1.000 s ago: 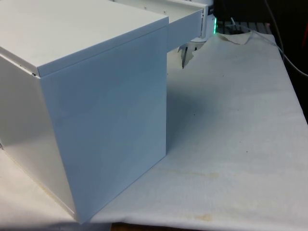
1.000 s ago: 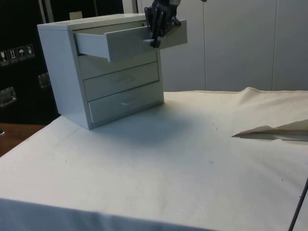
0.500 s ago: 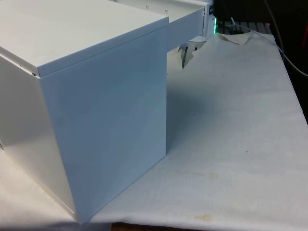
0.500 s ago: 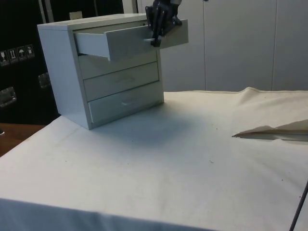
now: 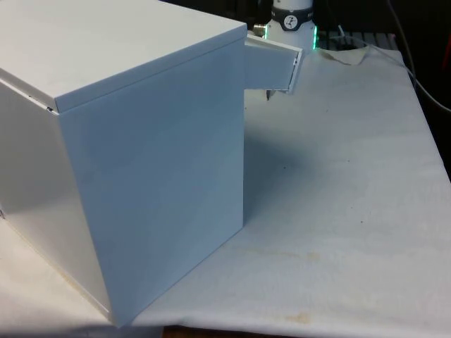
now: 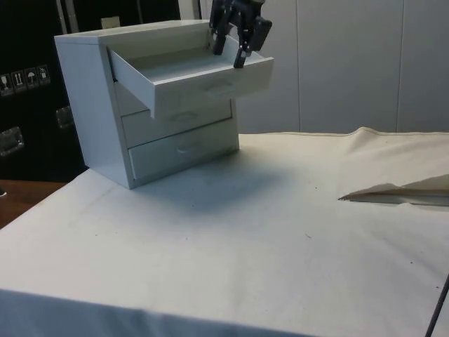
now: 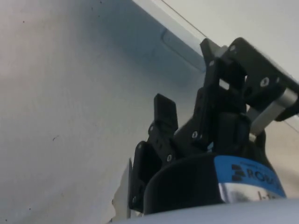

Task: Open the drawer, then close it.

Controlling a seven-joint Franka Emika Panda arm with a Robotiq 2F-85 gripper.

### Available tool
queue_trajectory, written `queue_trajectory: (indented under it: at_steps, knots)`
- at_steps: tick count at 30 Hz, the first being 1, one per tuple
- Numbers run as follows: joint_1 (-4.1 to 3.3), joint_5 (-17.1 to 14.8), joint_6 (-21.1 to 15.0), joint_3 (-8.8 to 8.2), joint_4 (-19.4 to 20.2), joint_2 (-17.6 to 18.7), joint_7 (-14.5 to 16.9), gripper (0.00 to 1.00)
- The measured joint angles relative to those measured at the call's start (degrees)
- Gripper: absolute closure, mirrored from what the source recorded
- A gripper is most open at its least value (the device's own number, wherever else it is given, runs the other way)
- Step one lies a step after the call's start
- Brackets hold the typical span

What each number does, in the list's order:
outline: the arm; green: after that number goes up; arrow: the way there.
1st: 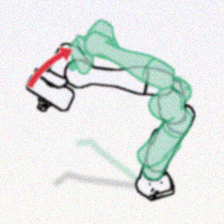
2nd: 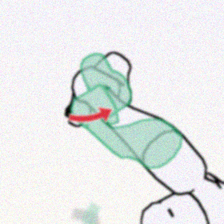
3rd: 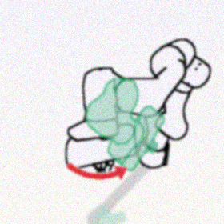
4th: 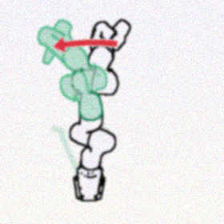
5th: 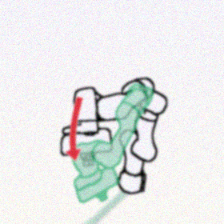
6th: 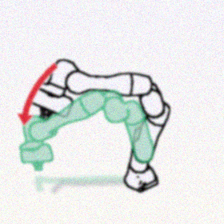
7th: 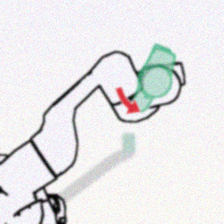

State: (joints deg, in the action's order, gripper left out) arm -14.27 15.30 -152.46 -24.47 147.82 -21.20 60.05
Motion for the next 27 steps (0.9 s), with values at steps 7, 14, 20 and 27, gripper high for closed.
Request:
queue_trajectory:
  at_steps: [7,14,20,27]
  knots:
    - [-0.06,0.0,0.0,0.06,0.1,-0.1,0.0,0.0]
    - [-0.06,0.0,0.6,1.6,2.5,-3.1,-0.9,0.0]
    - [-0.06,0.1,0.3,2.35,6.1,-6.0,-1.7,0.0]
    - [-0.06,0.1,-0.4,2.92,9.9,-8.9,-2.3,0.0]
